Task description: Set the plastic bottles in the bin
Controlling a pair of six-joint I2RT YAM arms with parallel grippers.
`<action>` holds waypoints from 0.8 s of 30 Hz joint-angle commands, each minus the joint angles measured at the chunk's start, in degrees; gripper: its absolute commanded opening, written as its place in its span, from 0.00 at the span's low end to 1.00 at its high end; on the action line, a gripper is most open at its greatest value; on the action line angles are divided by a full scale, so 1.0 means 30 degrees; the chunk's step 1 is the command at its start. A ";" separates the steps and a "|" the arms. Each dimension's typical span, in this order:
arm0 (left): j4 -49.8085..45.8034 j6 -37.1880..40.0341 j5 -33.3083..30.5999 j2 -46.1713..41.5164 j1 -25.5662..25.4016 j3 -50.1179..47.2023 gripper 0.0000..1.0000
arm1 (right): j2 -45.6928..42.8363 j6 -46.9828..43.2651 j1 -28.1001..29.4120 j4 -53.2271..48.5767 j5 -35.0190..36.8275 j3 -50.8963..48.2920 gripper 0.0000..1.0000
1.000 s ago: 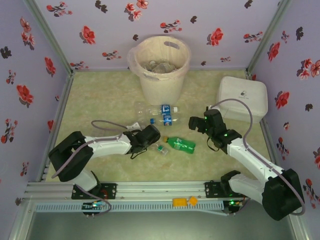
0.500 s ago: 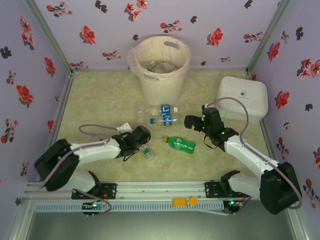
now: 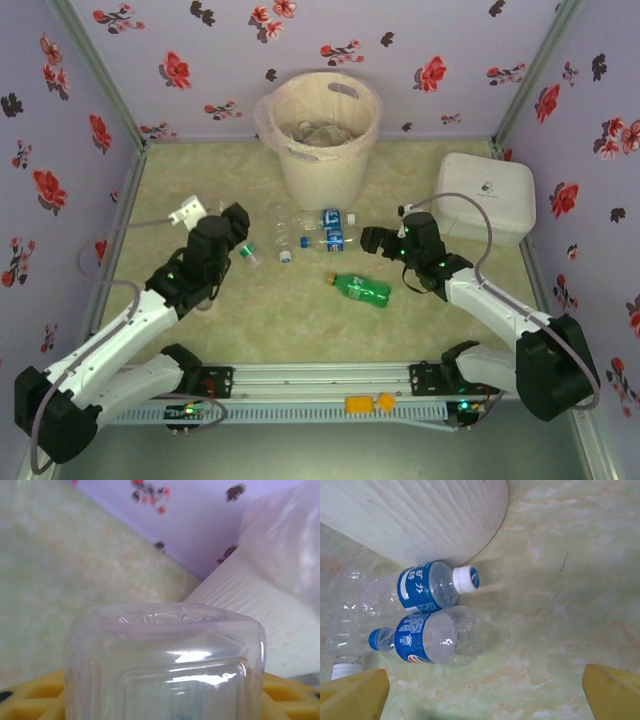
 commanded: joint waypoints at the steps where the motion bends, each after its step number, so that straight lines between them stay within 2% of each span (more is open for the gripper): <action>1: 0.1747 0.4662 0.1413 0.1180 0.0776 0.2677 0.13 | 0.0358 0.0461 -0.0037 0.0783 -0.1016 0.0439 1.00; 5: 0.2237 0.6219 0.5199 0.4264 0.1782 0.6662 0.10 | 0.0497 0.0564 0.0098 0.0906 -0.1508 0.0473 1.00; 10: 0.1347 0.7759 0.8484 0.8702 0.1956 1.2715 0.08 | 0.0020 0.0741 0.0311 0.0876 -0.1685 0.0209 1.00; 17: -0.0060 0.8737 1.0873 1.4545 0.2046 2.0943 0.08 | -0.1060 0.0740 0.0442 0.0335 -0.1175 -0.0290 1.00; 24: -0.2626 1.0266 1.2225 1.9870 0.2048 2.8686 0.08 | -0.1623 0.0612 0.0432 -0.0203 -0.0997 -0.0397 1.00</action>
